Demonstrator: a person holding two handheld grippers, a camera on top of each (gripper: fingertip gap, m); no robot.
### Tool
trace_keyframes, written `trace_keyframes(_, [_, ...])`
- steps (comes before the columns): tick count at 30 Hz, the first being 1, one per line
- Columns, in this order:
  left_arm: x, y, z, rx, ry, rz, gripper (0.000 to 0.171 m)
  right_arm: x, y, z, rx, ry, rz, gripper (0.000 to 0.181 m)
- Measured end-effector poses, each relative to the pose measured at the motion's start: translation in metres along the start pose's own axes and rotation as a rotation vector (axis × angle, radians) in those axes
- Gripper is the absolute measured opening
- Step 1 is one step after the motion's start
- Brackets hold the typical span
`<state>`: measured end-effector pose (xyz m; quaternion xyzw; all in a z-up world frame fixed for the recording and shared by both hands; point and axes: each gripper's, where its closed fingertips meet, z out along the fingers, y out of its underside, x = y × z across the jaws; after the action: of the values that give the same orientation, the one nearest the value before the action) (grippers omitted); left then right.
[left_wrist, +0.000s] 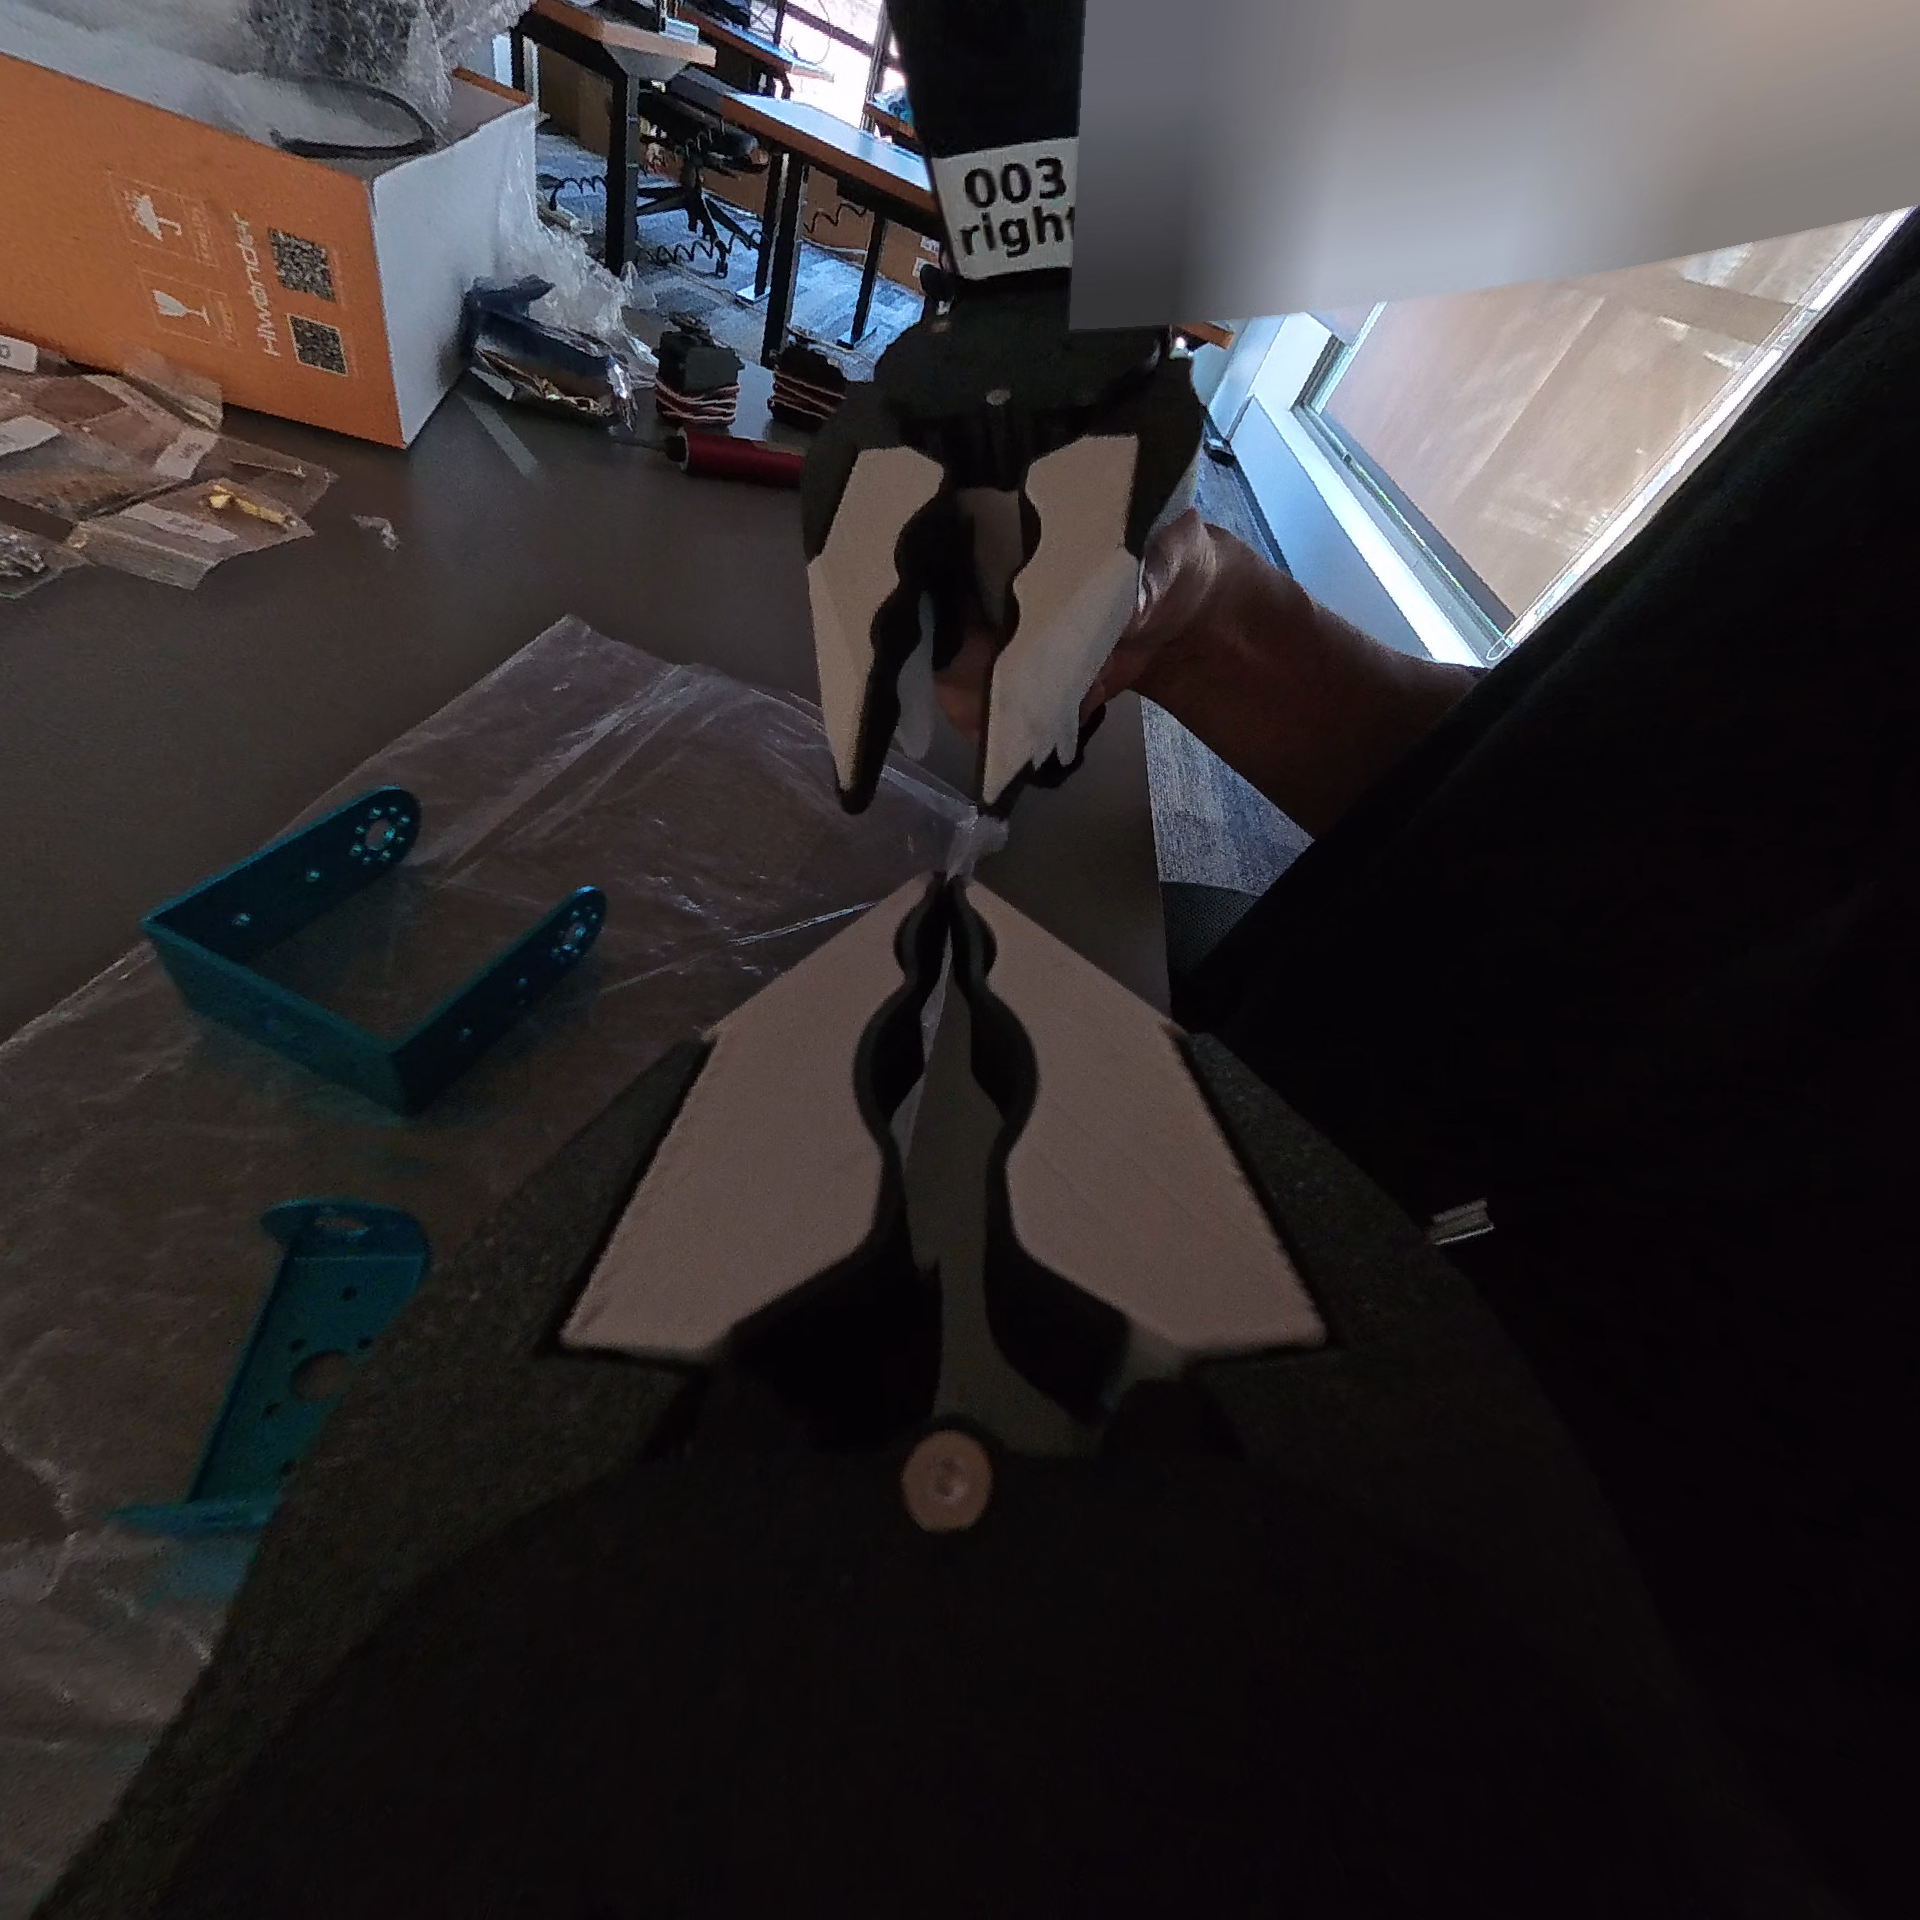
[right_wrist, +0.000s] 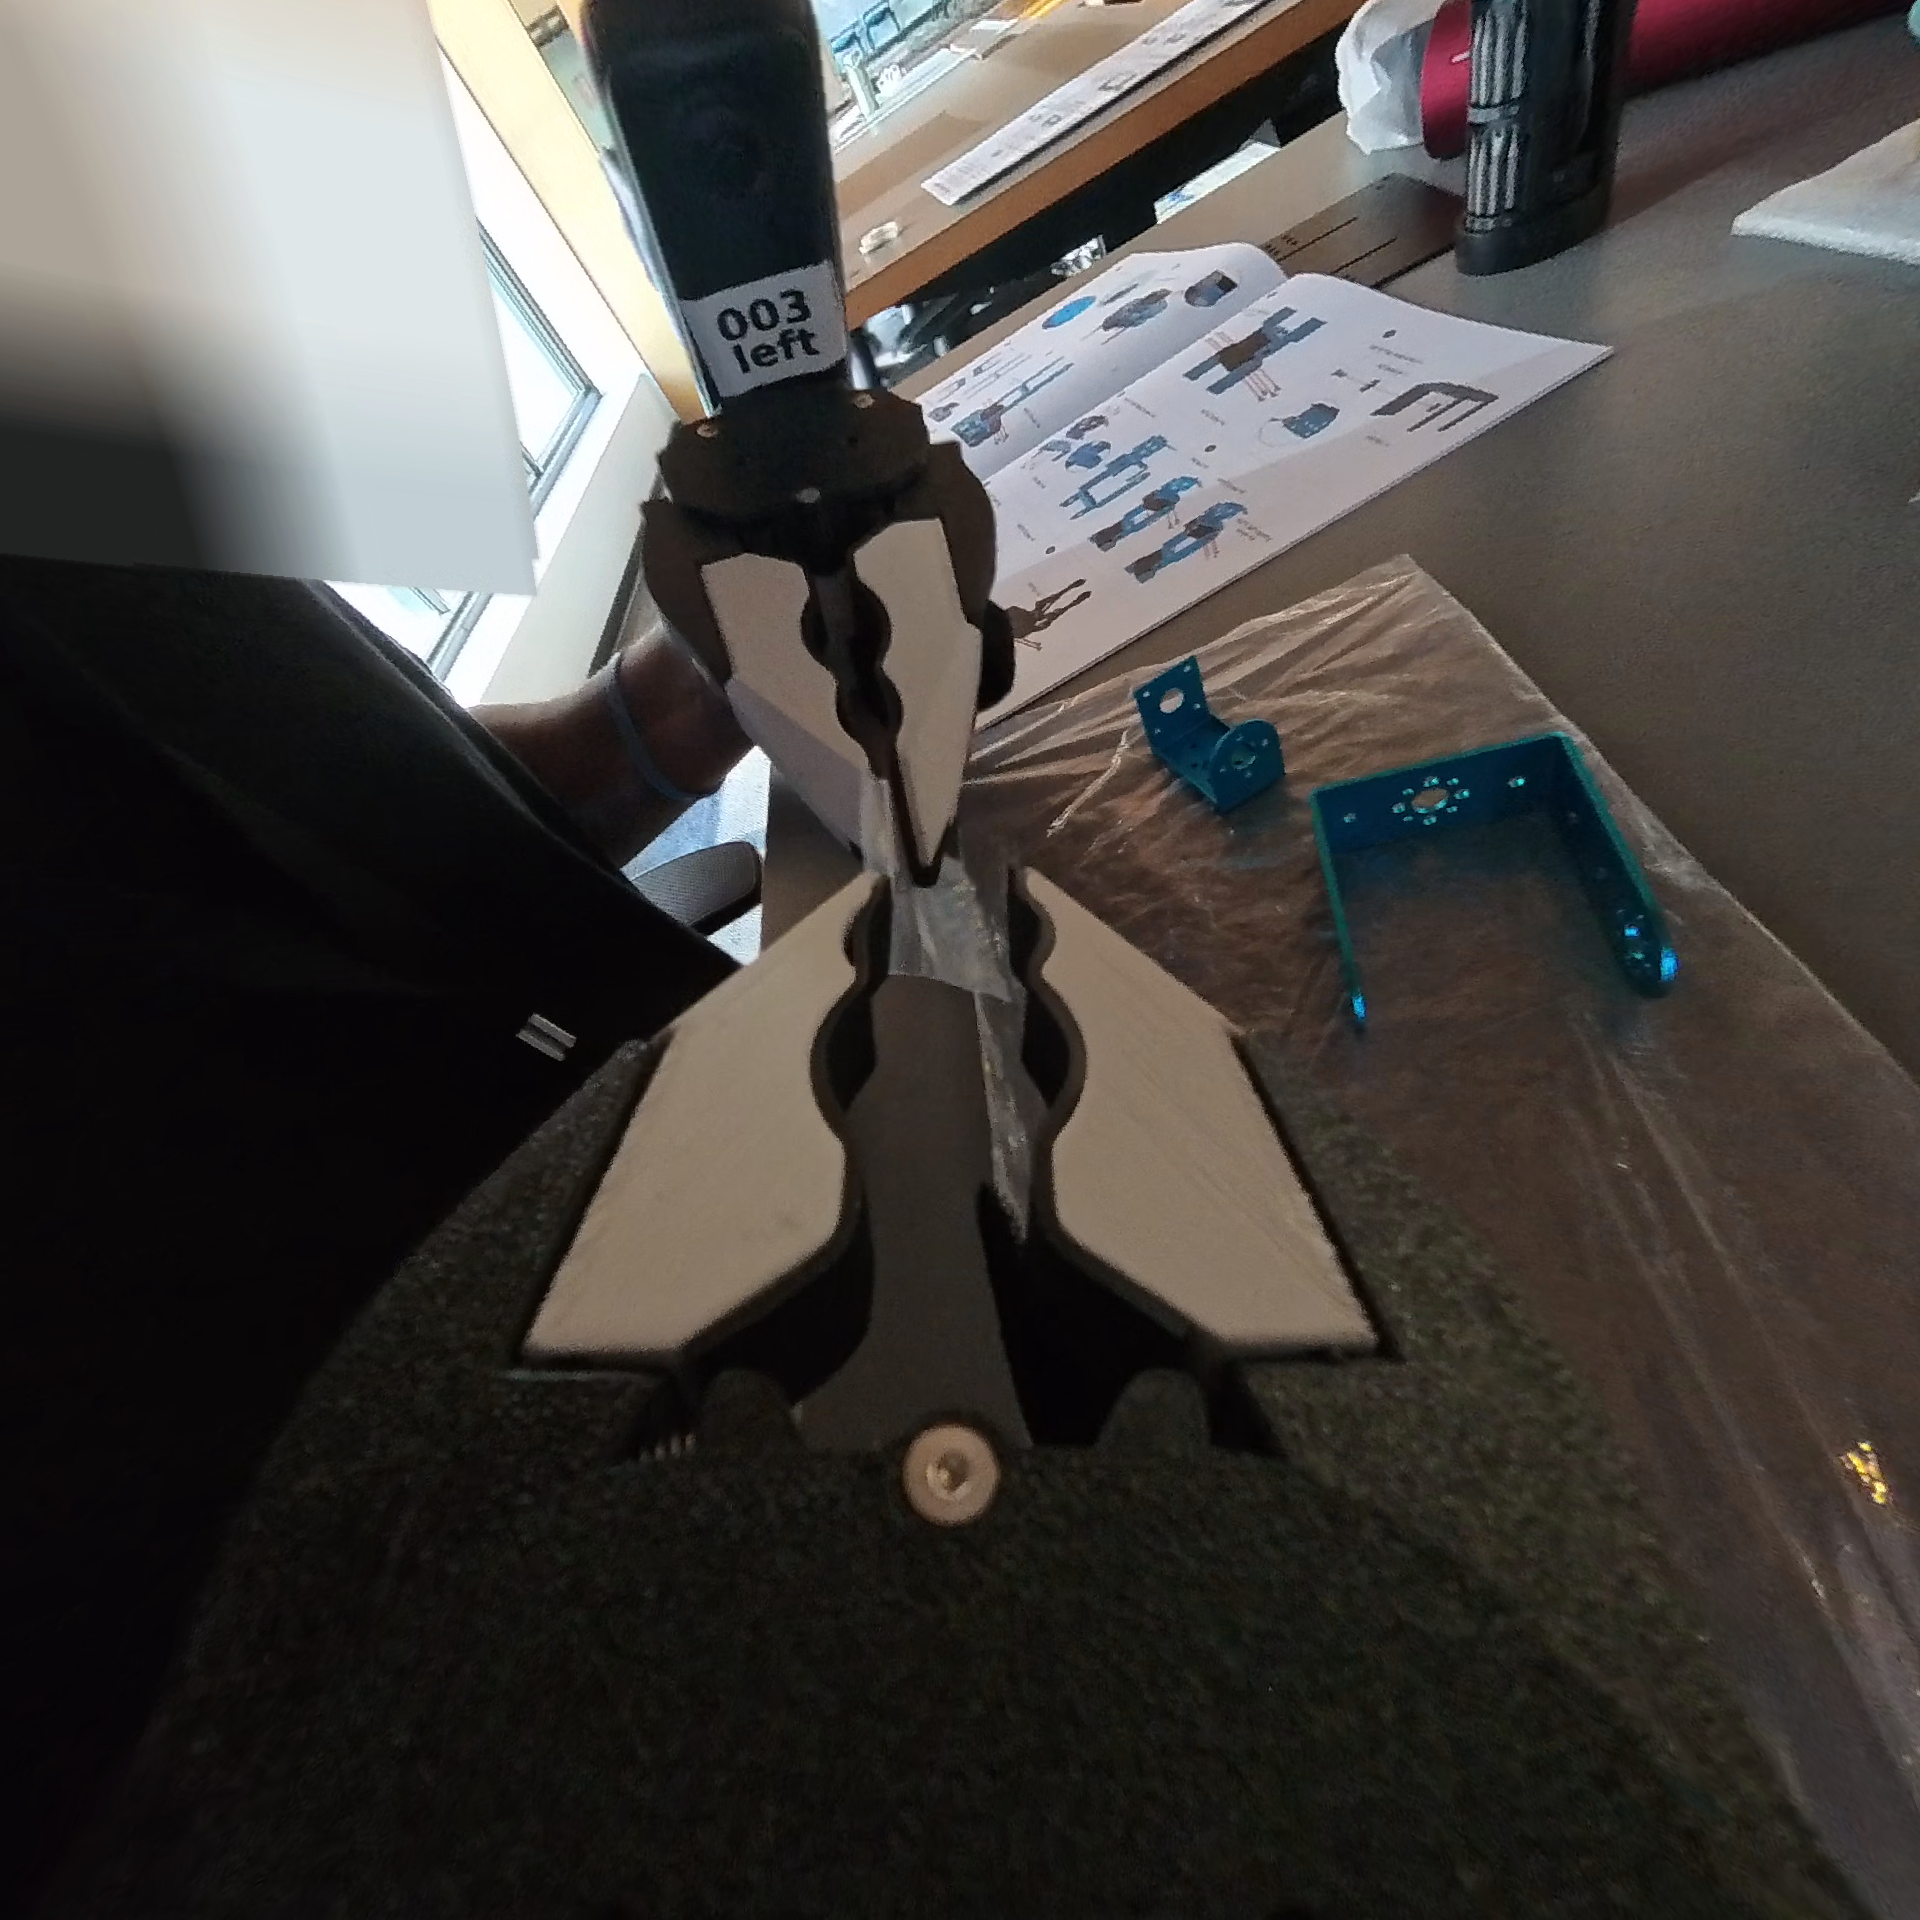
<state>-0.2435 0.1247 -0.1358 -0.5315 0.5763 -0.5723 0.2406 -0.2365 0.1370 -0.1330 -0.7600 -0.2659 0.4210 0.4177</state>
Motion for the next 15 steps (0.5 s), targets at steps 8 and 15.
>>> trace_keyframes(8, [-0.0015,0.0006,-0.0002,0.002,-0.002,-0.037,0.000,0.0018,-0.0019,-0.0004,-0.002,0.022,-0.023,0.022])
trace_keyframes(15, [-0.0044,0.0019,0.0000,-0.004,-0.010,-0.057,0.000,-0.0007,-0.0006,0.0007,-0.012,0.019,-0.034,0.023])
